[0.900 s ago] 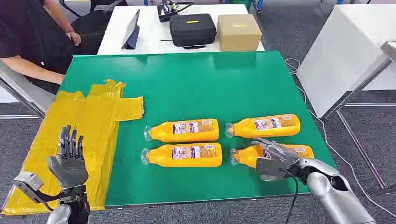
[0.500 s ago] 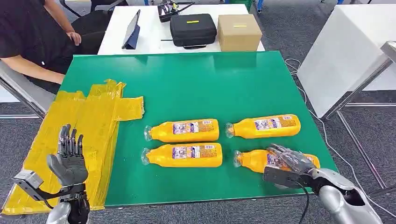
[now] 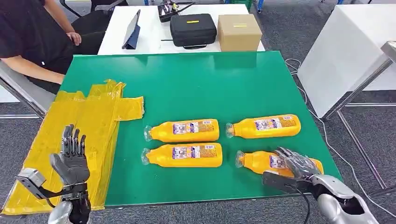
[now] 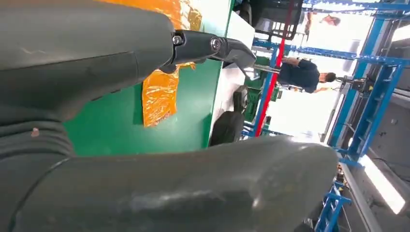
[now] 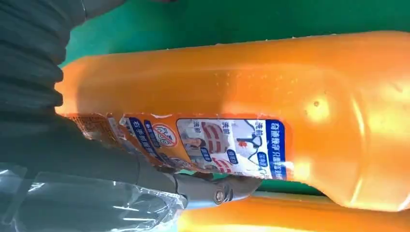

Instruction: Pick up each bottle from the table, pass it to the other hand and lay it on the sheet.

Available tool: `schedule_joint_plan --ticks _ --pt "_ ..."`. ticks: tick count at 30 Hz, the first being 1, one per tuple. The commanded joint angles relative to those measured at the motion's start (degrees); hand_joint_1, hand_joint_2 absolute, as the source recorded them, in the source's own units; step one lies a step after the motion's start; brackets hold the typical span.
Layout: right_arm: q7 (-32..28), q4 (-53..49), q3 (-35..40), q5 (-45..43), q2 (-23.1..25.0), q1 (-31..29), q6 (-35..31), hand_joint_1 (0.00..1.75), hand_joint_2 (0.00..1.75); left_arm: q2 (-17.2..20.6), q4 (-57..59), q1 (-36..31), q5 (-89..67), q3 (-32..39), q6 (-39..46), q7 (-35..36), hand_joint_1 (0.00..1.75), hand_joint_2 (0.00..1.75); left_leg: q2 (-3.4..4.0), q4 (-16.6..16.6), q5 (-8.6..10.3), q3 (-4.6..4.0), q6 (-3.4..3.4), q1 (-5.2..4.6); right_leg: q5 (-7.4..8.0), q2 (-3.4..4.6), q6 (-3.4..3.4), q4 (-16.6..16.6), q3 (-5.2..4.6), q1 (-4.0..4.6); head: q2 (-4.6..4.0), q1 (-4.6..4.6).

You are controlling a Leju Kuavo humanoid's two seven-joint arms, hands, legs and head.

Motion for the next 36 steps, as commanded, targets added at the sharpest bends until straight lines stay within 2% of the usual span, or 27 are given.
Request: schedule_joint_plan --ticks 1,8,24,36 --pt "0.88 -2.10 -3.74 0.87 1.81 2.65 1.39 0.00 1.75 0.86 3.13 -1.51 0.38 1.19 -0.59 0.37 0.00 0.00 -0.04 -0.04 -0.06 0.17 -0.18 0.04 -0.06 -0.08 -0.05 -0.07 0.21 0.03 0.00 0.00" --pt "0.61 -2.27 -5.46 -0.41 -0.47 2.55 2.51 0.00 1.75 0.99 1.19 -0.29 0.78 1.63 -0.50 0.94 0.00 0.00 0.05 -0.01 -0.06 0.08 -0.11 -0.01 -0.05 0.02 -0.03 -0.01 0.10 -0.01 0.00 -0.02" --pt "2.42 -2.01 -8.23 0.62 0.97 3.40 1.49 0.00 1.75 0.50 -0.49 0.91 0.82 2.29 -0.29 1.33 0.00 0.00 0.06 -0.03 -0.09 0.17 -0.18 0.04 -0.05 0.02 -0.05 -0.09 0.21 0.04 0.02 0.00" --pt "1.30 1.38 -7.45 1.09 -1.11 3.22 2.79 0.00 1.75 0.81 -2.35 2.42 1.37 2.75 -0.01 1.49 0.00 0.00 0.08 -0.05 -0.09 0.21 -0.19 0.03 -0.05 0.04 -0.06 -0.11 0.24 0.03 0.02 -0.02"
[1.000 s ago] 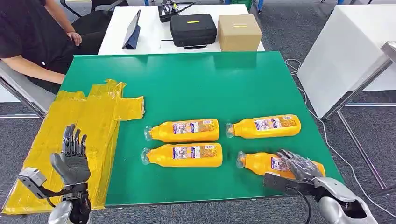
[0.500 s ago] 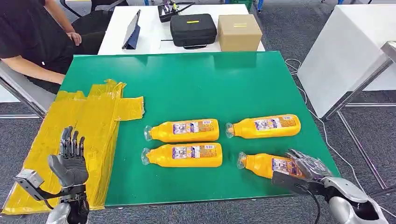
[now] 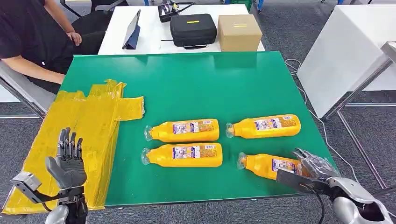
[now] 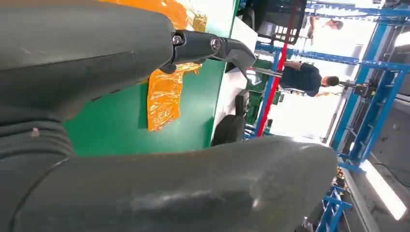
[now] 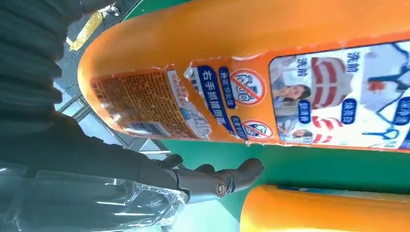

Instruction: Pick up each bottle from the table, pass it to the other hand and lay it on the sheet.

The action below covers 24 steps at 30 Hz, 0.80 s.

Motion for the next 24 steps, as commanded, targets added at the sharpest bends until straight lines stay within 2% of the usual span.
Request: schedule_joint_plan --ticks 1,12,13,14,22,23,24 --pt "-0.66 3.97 0.29 0.25 0.24 -0.23 0.74 0.00 1.75 0.48 -0.34 0.37 0.27 1.64 0.32 0.41 0.00 0.00 0.04 -0.05 -0.07 0.17 -0.15 0.06 -0.03 0.01 -0.05 -0.11 0.19 0.05 0.00 -0.02" --pt "1.57 4.23 0.79 1.96 1.75 2.80 0.67 0.00 1.75 -0.84 -0.88 0.55 0.50 2.66 0.77 1.12 0.00 0.00 -0.01 -0.07 -0.09 0.25 -0.20 0.10 -0.06 -0.05 -0.06 -0.17 0.31 0.09 0.00 -0.02" --pt "1.97 4.34 0.83 2.24 2.02 2.97 0.60 0.16 1.75 -0.88 -0.50 0.42 0.43 2.76 0.74 1.22 0.00 0.00 -0.01 -0.07 -0.05 0.17 -0.14 0.08 -0.02 -0.04 -0.04 -0.14 0.21 0.07 0.00 0.00" --pt "2.08 4.43 0.78 2.29 2.17 3.07 0.69 1.31 1.75 -0.97 -0.22 0.27 0.35 2.86 0.70 1.29 0.00 0.00 -0.02 -0.07 -0.08 0.24 -0.20 0.08 -0.06 -0.06 -0.05 -0.15 0.29 0.07 0.00 -0.02" --pt "2.08 4.43 0.78 2.29 2.17 3.07 0.69 1.31 1.75 -0.97 -0.22 0.27 0.35 2.86 0.70 1.29 0.00 0.00 0.02 -0.07 -0.08 0.28 -0.21 0.11 -0.05 -0.03 -0.06 -0.18 0.30 0.09 0.00 0.00" --pt "2.08 4.43 0.78 2.29 2.17 3.07 0.69 1.57 1.75 -0.97 -0.22 0.27 0.35 2.86 0.70 1.29 0.00 0.00 0.00 -0.07 -0.07 0.27 -0.20 0.10 -0.05 -0.05 -0.06 -0.17 0.30 0.09 0.00 -0.02" --pt "2.13 4.93 0.61 2.29 2.42 2.98 0.84 1.66 1.75 -1.12 0.47 -0.04 0.19 2.87 0.58 1.32 0.00 0.00 -0.03 -0.08 -0.07 0.28 -0.20 0.10 -0.05 -0.08 -0.06 -0.18 0.31 0.08 0.00 0.00"
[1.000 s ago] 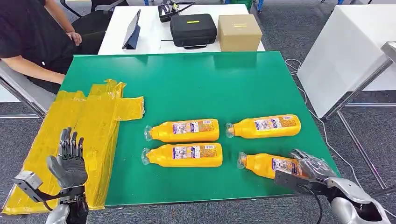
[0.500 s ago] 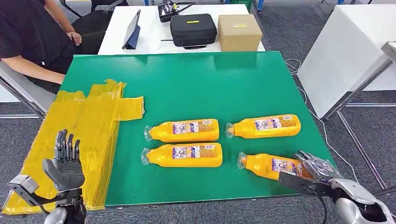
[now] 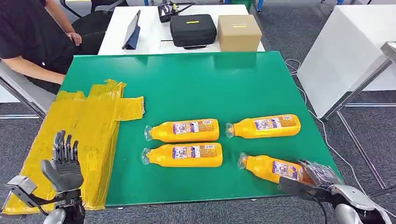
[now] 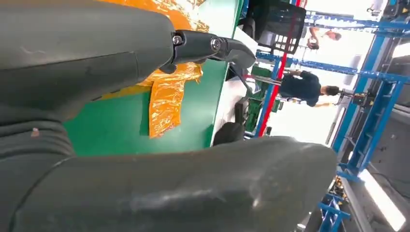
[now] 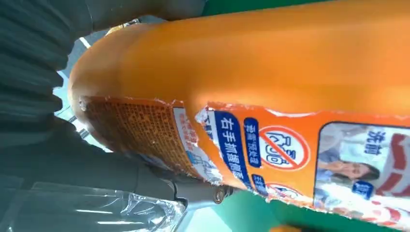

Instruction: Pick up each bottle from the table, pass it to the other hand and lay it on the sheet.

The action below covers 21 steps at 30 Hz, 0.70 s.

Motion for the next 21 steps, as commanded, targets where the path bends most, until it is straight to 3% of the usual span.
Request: schedule_joint_plan --ticks 1,2,7,11,13,19,20,21 --pt "0.41 3.42 0.38 0.02 2.73 0.41 0.49 1.75 1.75 -0.74 2.70 -1.56 -0.09 1.71 -0.05 0.38 0.00 0.00 -0.05 -0.06 -0.03 0.14 -0.13 0.06 -0.02 -0.07 -0.04 -0.13 0.18 0.06 0.00 0.02" --pt "0.41 3.42 0.38 0.02 2.73 0.41 0.49 1.69 1.75 -0.74 2.70 -1.56 -0.09 1.71 -0.05 0.38 0.00 0.00 -0.03 -0.07 -0.03 0.14 -0.12 0.06 -0.01 -0.05 -0.04 -0.13 0.19 0.05 0.02 0.00" --pt "-1.32 8.28 0.92 -0.09 3.09 -3.10 -0.84 1.75 1.75 -0.80 5.36 -2.79 -0.62 1.99 -0.38 -0.74 0.00 0.00 -0.01 -0.12 -0.03 0.27 -0.18 0.09 0.00 -0.05 -0.06 -0.21 0.32 0.08 0.00 0.02" --pt "-4.33 7.92 -0.54 -5.18 6.29 -7.09 -4.38 1.75 1.75 -0.62 4.09 -1.55 -0.64 2.87 -0.31 -1.12 0.00 0.00 0.21 -0.12 -0.03 0.29 -0.19 0.12 0.05 0.13 -0.06 -0.22 0.31 0.09 0.02 0.02" --pt "-5.22 2.61 -0.62 -8.77 6.75 -6.17 -4.19 1.75 1.75 -0.44 3.17 -0.97 -0.42 3.29 -0.63 -1.10 0.00 0.00 0.45 -0.10 -0.05 0.27 -0.19 0.10 0.06 0.33 -0.06 -0.14 0.22 0.09 0.00 0.02" --pt "-9.14 -23.00 -5.97 -16.89 10.76 3.53 -7.94 1.75 1.75 -0.45 -0.87 1.76 -0.05 5.17 -0.69 -0.26 0.00 0.00 0.14 -0.01 -0.06 0.11 -0.15 -0.02 -0.10 0.08 -0.09 0.08 0.07 -0.02 0.00 0.02" --pt "-12.75 -24.89 -5.97 -19.54 13.68 3.39 -9.27 1.75 1.75 -0.86 -0.96 1.86 -0.36 5.28 -0.76 0.68 0.00 1.75 0.08 0.02 -0.15 0.18 -0.23 0.02 -0.18 0.04 -0.12 0.09 0.15 0.01 0.00 0.02" --pt "-13.56 -24.64 -5.27 -20.27 15.04 2.44 -9.60 1.75 1.75 -1.10 -0.81 1.70 -0.68 5.08 -0.80 1.02 0.00 1.75 0.05 -0.03 -0.09 0.16 -0.17 0.04 -0.10 0.05 -0.10 0.01 0.14 0.03 0.02 0.00"
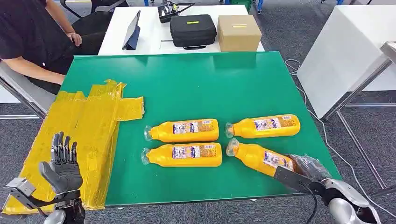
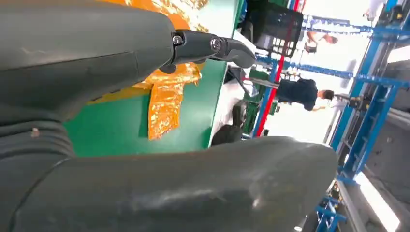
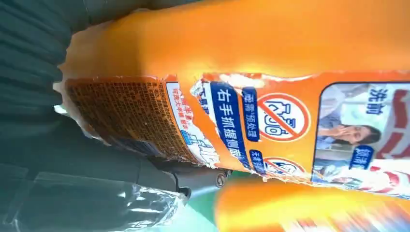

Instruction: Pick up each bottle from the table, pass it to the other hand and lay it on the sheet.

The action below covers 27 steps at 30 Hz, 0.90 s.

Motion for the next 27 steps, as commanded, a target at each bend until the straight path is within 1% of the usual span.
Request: schedule_joint_plan --ticks 1,4,8,9,10,11,12,13,14,15,16,17,18,19,20,21,22,23,25,27 --pt "-7.39 -19.46 -3.40 -6.70 12.07 2.78 -3.66 1.75 1.75 -0.90 -1.29 1.10 -0.77 3.03 -0.27 2.33 0.00 1.75 0.06 -0.04 -0.18 0.17 -0.25 0.05 -0.18 0.02 -0.11 -0.02 0.15 0.04 0.02 0.00" --pt "-9.63 -13.02 0.35 -7.50 14.38 -1.84 -6.03 1.75 1.75 -1.25 -0.58 0.01 -1.97 1.72 -0.29 2.27 0.00 1.75 0.25 -0.07 -0.20 0.21 -0.30 0.14 -0.11 0.20 -0.13 -0.10 0.19 0.12 0.00 -0.04" --pt "-10.13 -11.34 1.28 -7.30 14.02 -2.63 -7.18 1.75 1.75 -1.13 -0.24 -0.41 -2.09 1.44 -0.06 2.27 0.00 1.75 0.16 -0.06 -0.11 0.03 -0.23 0.14 -0.04 0.11 -0.08 -0.07 0.02 0.12 0.00 0.00" --pt "-10.24 -10.28 2.10 -7.81 14.81 -3.44 -7.14 1.75 1.75 -1.15 -0.13 -0.70 -2.15 1.35 -0.06 2.28 0.00 1.75 0.23 -0.05 -0.15 0.11 -0.32 0.16 -0.06 0.16 -0.09 -0.07 0.09 0.14 0.00 -0.02" --pt "-10.25 -8.00 3.63 -7.70 15.72 -4.93 -7.11 1.75 1.75 -1.21 0.15 -1.30 -2.42 1.00 -0.09 2.34 0.00 1.75 0.13 -0.07 -0.09 0.01 -0.21 0.12 -0.05 0.08 -0.07 -0.06 0.00 0.10 0.00 -0.02" --pt "-10.50 -4.06 6.42 -6.35 16.48 -7.44 -8.25 1.66 1.75 -1.20 0.46 -2.30 -2.88 0.26 -0.26 2.31 0.00 1.75 0.20 -0.06 -0.14 0.12 -0.29 0.16 -0.05 0.13 -0.09 -0.10 0.12 0.14 0.00 0.02" --pt "-10.83 -0.39 8.59 -5.00 17.56 -9.98 -10.28 1.54 1.75 -1.19 0.35 -3.02 -3.24 -0.54 -0.47 2.28 0.00 1.75 0.27 -0.09 -0.13 0.15 -0.32 0.18 -0.02 0.20 -0.10 -0.14 0.14 0.15 0.02 -0.02" --pt "-11.62 3.30 10.62 -4.52 18.71 -12.72 -12.43 1.52 1.75 -1.28 -0.14 -3.53 -3.64 -1.34 -0.54 2.15 0.00 1.75 0.41 -0.13 -0.09 0.16 -0.30 0.19 0.07 0.35 -0.10 -0.18 0.12 0.17 0.02 0.00" --pt "-12.47 7.86 12.94 -4.07 20.67 -16.81 -15.57 1.54 1.75 -1.42 -1.07 -4.11 -4.05 -2.53 -0.66 2.27 0.00 1.75 0.38 -0.10 -0.09 0.10 -0.25 0.20 0.08 0.34 -0.09 -0.17 0.09 0.19 0.00 0.00" --pt "-12.66 10.69 14.19 -4.71 22.21 -19.74 -16.91 1.55 1.75 -1.54 -1.58 -4.59 -4.09 -3.35 -0.82 2.67 0.00 1.75 0.54 -0.15 -0.08 0.18 -0.32 0.22 0.13 0.48 -0.11 -0.21 0.15 0.21 0.00 0.00" --pt "-13.08 13.52 15.05 -5.09 24.07 -22.57 -19.04 1.61 1.75 -1.72 -1.82 -5.21 -4.14 -4.36 -1.25 3.12 0.00 1.75 0.49 -0.09 -0.07 0.07 -0.24 0.21 0.12 0.41 -0.09 -0.14 0.05 0.21 0.00 -0.02" --pt "-12.99 16.74 16.01 -5.92 25.46 -25.70 -19.94 1.69 1.75 -1.90 -1.76 -6.00 -4.17 -5.24 -1.47 3.45 0.00 1.75 0.71 -0.12 -0.07 0.14 -0.32 0.22 0.18 0.61 -0.12 -0.14 0.07 0.21 0.00 0.00" --pt "-13.74 22.44 17.19 -7.37 27.21 -30.43 -22.90 1.75 1.75 -2.12 -0.71 -7.75 -3.52 -6.47 -2.05 3.83 0.00 1.75 0.51 -0.06 -0.05 0.02 -0.22 0.18 0.13 0.41 -0.08 -0.06 -0.01 0.18 0.02 0.00" --pt "-13.99 27.34 18.36 -7.53 28.48 -34.05 -25.04 1.75 1.75 -2.25 -0.19 -8.67 -2.80 -7.16 -2.18 3.97 0.00 1.75 0.77 -0.07 -0.03 0.12 -0.34 0.18 0.18 0.64 -0.12 -0.04 -0.02 0.18 0.02 -0.02" --pt "-14.90 32.34 19.65 -8.38 29.64 -37.40 -27.48 1.75 1.75 -2.08 0.20 -9.26 -2.32 -8.07 -1.82 4.16 0.00 1.75 0.67 -0.03 0.03 0.03 -0.22 0.18 0.18 0.55 -0.09 -0.01 -0.06 0.18 0.02 0.00" --pt "-15.36 37.25 20.68 -8.23 31.42 -40.55 -28.93 1.75 1.75 -2.22 0.56 -9.58 -0.63 -8.33 -2.48 4.31 0.00 1.75 0.98 -0.02 0.04 0.09 -0.33 0.19 0.26 0.85 -0.12 0.05 -0.11 0.18 0.02 0.00" --pt "-15.69 40.61 21.50 -8.49 32.61 -42.63 -30.41 1.75 1.75 -1.97 0.70 -9.64 -0.30 -8.89 -2.34 4.30 0.00 1.75 0.82 -0.01 0.03 0.10 -0.27 0.18 0.19 0.69 -0.10 0.08 -0.05 0.19 0.02 0.02" --pt "-15.75 41.41 21.83 -8.57 32.93 -43.13 -30.86 1.75 1.75 -1.92 0.72 -9.59 -0.23 -8.99 -2.28 4.30 0.00 1.75 0.99 -0.05 0.06 0.18 -0.34 0.15 0.23 0.84 -0.14 0.13 -0.07 0.16 0.00 -0.04" --pt "-16.30 45.05 23.28 -7.35 35.90 -45.29 -33.40 1.75 1.75 -2.21 0.84 -9.37 1.96 -9.19 -3.64 4.59 0.00 1.75 0.77 -0.07 0.18 0.15 -0.42 0.13 0.27 0.65 -0.28 0.15 -0.08 0.14 0.00 0.02" --pt "-16.00 47.57 24.68 -6.70 38.25 -46.56 -34.59 1.75 1.75 -2.49 1.17 -9.47 3.41 -9.57 -4.60 5.18 0.00 1.75 0.79 -0.06 0.14 0.20 -0.49 0.16 0.21 0.68 -0.30 0.19 -0.08 0.14 0.00 -0.02"
